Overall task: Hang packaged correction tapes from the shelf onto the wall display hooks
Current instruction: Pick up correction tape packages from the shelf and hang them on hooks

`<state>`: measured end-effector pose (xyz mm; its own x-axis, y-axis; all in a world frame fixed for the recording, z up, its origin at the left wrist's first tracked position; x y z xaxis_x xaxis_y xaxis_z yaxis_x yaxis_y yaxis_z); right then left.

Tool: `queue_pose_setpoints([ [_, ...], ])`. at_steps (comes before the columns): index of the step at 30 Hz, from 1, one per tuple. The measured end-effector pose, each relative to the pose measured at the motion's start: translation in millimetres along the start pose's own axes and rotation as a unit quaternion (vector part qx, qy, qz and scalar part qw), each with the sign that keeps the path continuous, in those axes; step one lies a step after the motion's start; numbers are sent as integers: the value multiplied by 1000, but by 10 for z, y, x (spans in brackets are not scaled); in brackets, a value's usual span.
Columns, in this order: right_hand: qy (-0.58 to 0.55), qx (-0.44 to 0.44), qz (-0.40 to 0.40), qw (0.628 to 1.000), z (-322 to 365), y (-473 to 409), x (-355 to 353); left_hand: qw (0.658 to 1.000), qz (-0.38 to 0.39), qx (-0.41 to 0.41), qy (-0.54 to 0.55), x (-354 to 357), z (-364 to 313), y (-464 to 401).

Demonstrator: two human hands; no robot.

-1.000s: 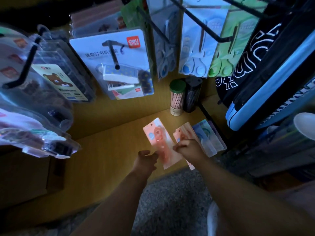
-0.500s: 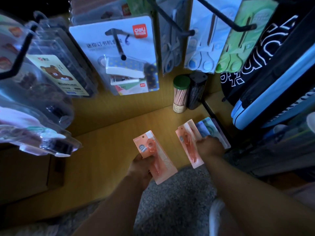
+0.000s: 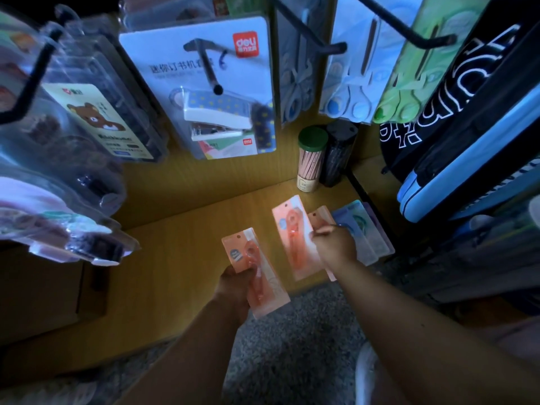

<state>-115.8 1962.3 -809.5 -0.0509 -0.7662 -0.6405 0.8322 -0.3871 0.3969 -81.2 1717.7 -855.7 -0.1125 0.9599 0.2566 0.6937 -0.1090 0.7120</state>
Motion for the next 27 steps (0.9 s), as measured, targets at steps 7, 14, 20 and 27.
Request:
queue_pose_setpoints([
  [7, -158, -18, 195, 968, 224, 260, 481, 992, 74, 8, 100, 113, -107, 54],
  [14, -199, -29, 186, 962, 204, 291, 520, 991, 85, -8, 108, 305, -98, 43],
  [20, -29, 52, -78, 995, -349, 73, -123, 991, 77, -27, 107, 301, -16, -8],
  [27, 173, 124, -127, 969, -717, 14, -382, 993, 66, -33, 91, 185, 97, -72],
])
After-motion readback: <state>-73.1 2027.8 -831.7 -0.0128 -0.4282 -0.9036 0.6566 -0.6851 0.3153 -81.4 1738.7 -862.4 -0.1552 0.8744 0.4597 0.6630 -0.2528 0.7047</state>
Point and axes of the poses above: each hand's wrist, its own y-axis away from the middle knuckle, its own x-axis out of the palm, z = x × y, the point moved 10 cm from there along -y, towards the middle knuckle, and after that the axes turned 7 degrees about z, right-handed, at the moved point
